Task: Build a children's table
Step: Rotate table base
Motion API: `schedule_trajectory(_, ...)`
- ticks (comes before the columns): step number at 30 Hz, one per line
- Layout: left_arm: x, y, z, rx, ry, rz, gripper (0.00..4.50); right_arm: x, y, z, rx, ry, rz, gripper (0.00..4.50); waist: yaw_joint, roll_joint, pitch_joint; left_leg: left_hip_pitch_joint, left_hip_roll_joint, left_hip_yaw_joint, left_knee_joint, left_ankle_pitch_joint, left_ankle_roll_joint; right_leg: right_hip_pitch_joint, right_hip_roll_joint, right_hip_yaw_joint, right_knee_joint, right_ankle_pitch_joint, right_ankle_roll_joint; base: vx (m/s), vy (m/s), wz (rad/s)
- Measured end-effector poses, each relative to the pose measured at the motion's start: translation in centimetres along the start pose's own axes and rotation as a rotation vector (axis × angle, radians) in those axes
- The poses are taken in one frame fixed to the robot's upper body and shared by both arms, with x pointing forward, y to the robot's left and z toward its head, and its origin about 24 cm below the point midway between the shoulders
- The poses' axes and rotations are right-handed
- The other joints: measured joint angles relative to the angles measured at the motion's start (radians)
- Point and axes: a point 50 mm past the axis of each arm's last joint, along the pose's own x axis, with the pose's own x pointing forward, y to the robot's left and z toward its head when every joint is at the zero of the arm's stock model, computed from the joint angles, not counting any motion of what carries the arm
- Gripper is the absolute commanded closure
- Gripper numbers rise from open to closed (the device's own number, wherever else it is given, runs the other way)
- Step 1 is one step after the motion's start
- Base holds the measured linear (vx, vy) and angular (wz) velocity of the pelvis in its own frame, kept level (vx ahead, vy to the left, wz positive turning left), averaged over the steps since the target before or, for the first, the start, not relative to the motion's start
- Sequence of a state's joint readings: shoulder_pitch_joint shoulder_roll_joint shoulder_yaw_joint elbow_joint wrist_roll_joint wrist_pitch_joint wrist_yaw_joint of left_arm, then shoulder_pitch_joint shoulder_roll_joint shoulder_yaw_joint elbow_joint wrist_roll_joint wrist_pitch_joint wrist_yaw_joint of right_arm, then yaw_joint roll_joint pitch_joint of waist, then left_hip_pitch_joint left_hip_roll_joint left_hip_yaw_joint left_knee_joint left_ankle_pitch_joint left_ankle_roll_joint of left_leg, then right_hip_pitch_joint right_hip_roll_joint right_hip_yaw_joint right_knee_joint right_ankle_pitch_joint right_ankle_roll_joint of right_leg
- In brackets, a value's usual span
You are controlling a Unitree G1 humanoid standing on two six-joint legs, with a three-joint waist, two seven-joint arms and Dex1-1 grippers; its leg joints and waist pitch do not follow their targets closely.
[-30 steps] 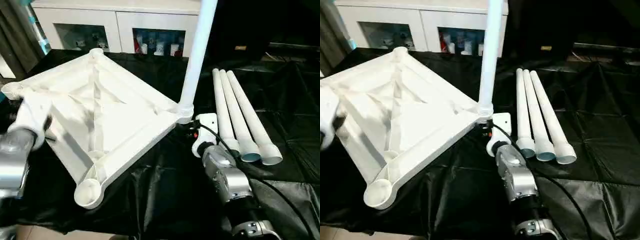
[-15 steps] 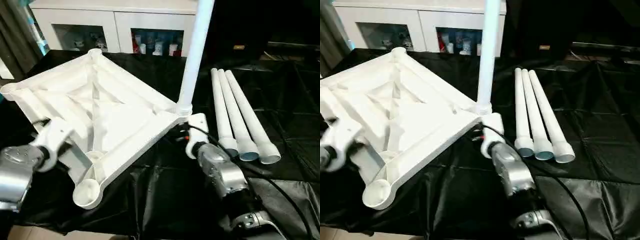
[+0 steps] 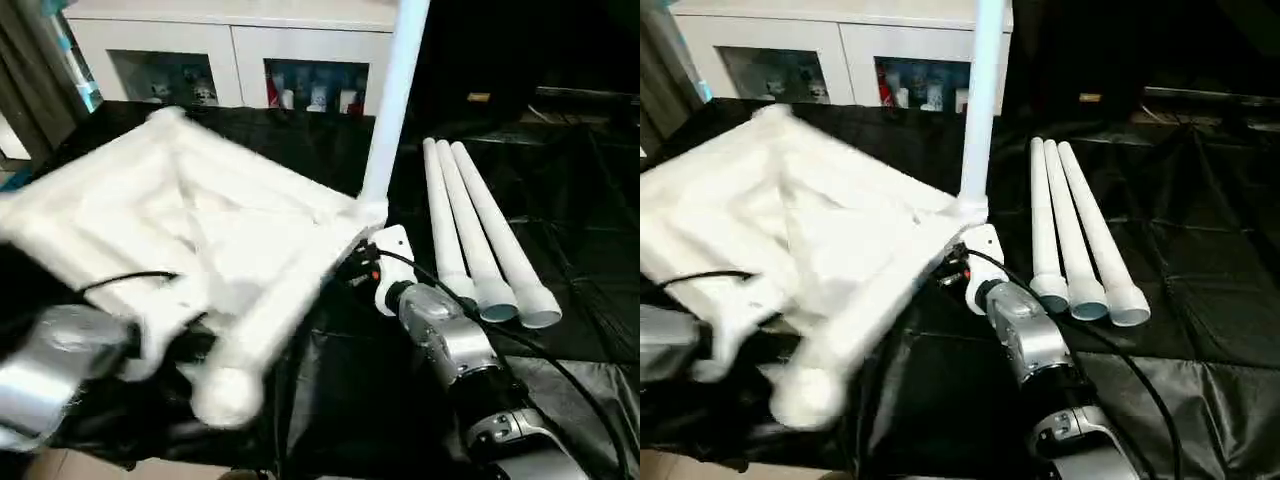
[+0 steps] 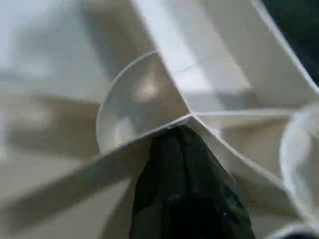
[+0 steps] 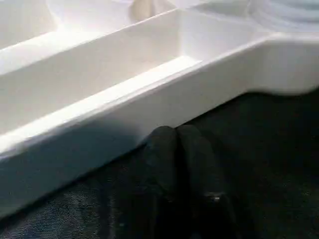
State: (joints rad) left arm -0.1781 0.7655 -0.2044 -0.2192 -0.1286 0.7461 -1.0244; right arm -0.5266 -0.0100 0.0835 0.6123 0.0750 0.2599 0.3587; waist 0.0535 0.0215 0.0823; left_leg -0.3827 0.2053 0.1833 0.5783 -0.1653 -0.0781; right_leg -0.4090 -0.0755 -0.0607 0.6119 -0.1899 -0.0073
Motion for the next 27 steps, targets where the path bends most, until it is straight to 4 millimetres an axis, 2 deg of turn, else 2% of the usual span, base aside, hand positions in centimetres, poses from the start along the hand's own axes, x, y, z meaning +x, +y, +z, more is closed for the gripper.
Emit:
schedule_trajectory(7, 3.3, 0.5, 3.3, 0.083, -0.113, -0.038, 4.50, 0.0, -0.2, 0.0, -0.009, 0.003, 0.005, 4.48, 0.000, 0.003, -0.001, 0.000, 0.000, -0.001, 0.002, 0.003, -0.005, 0.000, 0.000, 0.000, 0.003, 0.000, 0.000, 0.000, 0.000, 0.00)
schedule_trajectory(9, 3.7, 1.1, 3.9, 0.106, -0.134, 0.005, 4.50, 0.0, -0.1, 0.0, -0.010, 0.001, 0.010, 4.48, -0.007, 0.003, -0.001, 0.000, 0.001, -0.003, 0.002, 0.003, -0.005, 0.000, 0.001, -0.001, 0.004, 0.000, -0.001, 0.000, 0.000, 0.00)
schedule_trajectory(11, 4.8, 2.6, 5.1, 0.128, -0.155, 0.091, 4.50, -0.1, -0.3, 0.1, -0.018, -0.003, 0.000, 4.48, -0.003, 0.008, 0.000, -0.001, 0.001, -0.004, 0.003, 0.004, -0.005, 0.001, 0.001, -0.002, 0.004, 0.001, -0.001, 0.000, 0.000, 0.00)
schedule_trajectory(14, 4.4, 4.3, 5.9, 0.146, -0.170, 0.220, 4.50, -0.2, -0.2, 0.4, -0.023, -0.017, 0.002, 4.48, -0.007, 0.011, -0.002, -0.001, 0.001, -0.006, 0.005, 0.004, -0.005, 0.001, 0.001, -0.003, 0.005, 0.002, -0.002, 0.000, 0.000, 0.00)
schedule_trajectory(15, 4.6, 4.8, 6.6, 0.144, -0.201, 0.262, 4.50, -0.5, -0.7, 0.3, -0.026, -0.022, -0.019, 4.48, -0.007, 0.014, -0.003, -0.001, 0.001, -0.007, 0.007, 0.004, -0.005, 0.002, 0.001, -0.003, 0.005, 0.002, -0.002, 0.000, 0.000, 0.00)
schedule_trajectory(19, 5.0, 6.0, 8.5, 0.143, -0.268, 0.374, 4.50, -1.2, -1.7, 1.3, -0.031, -0.072, -0.091, 4.48, 0.002, 0.016, -0.004, -0.002, 0.001, -0.007, 0.011, 0.004, -0.005, 0.003, 0.001, -0.003, 0.005, 0.003, -0.001, 0.000, 0.000, 0.00)
schedule_trajectory(24, 5.3, 5.8, 8.4, 0.157, -0.271, 0.345, 4.50, -2.2, -2.8, 3.5, -0.078, -0.135, -0.188, 4.48, 0.000, 0.028, -0.005, -0.003, 0.001, -0.008, 0.013, 0.004, -0.005, 0.004, 0.001, -0.003, 0.004, 0.003, -0.001, 0.000, 0.000, 0.00)
schedule_trajectory(27, 4.8, 4.8, 8.0, 0.143, -0.316, 0.289, 4.50, -3.0, -3.5, 4.5, -0.100, -0.115, -0.243, 4.48, 0.001, 0.038, -0.005, -0.003, 0.001, -0.008, 0.012, 0.004, -0.005, 0.003, 0.001, -0.003, 0.004, 0.003, -0.001, 0.000, 0.000, 0.00)
